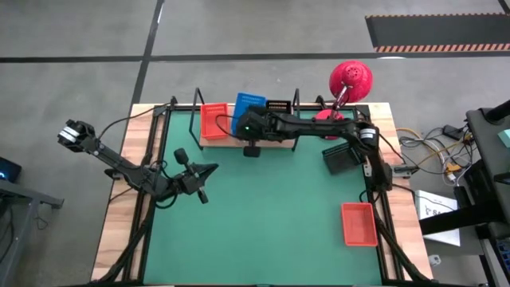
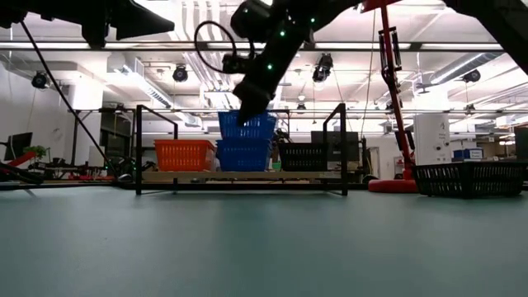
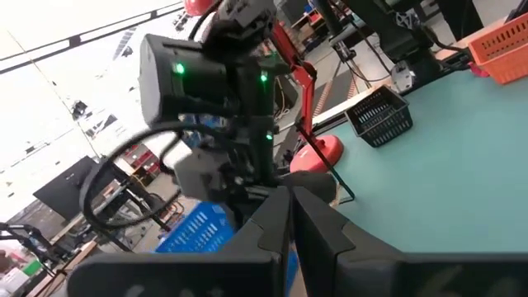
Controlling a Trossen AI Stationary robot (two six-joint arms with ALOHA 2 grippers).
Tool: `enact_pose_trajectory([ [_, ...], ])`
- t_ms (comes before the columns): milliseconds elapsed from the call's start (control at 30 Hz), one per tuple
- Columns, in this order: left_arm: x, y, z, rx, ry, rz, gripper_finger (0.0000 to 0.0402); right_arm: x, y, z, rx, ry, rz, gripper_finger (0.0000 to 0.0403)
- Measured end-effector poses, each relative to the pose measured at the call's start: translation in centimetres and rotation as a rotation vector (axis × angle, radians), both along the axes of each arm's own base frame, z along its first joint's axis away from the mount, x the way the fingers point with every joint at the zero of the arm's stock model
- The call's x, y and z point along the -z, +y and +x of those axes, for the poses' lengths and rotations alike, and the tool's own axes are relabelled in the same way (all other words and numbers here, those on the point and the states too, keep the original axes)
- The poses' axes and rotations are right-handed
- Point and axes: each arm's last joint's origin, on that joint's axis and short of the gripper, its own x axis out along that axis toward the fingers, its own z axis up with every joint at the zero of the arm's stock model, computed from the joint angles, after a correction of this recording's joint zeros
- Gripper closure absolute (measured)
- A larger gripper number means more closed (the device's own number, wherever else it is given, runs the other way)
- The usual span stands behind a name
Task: Stack baskets on shelf by color
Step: Stack the blue basket on top of the blue baskets on the shelf, then adjust the orange baskets on the shelf
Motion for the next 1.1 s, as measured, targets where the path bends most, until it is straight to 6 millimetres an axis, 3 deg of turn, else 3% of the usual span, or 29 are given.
enact_pose_trajectory([
  [367,0.0,0.0,0.0,0.0,0.003,0.007,0.04,1.6,-0.5,0.4,-0.017,0.04,0.009,0.0387],
  [600,0.0,0.0,0.0,-0.001,0.003,0.007,0.04,1.6,-0.7,0.3,-0.01,0.049,0.004,0.0346],
  [833,0.0,0.0,0.0,0.0,0.003,0.006,0.04,0.9,-0.7,0.0,0.012,0.072,-0.006,0.0301],
  [1100,0.1,0.0,0.0,0.0,0.004,0.006,0.04,-1.2,-0.4,-0.3,0.07,0.076,0.04,0.0288],
])
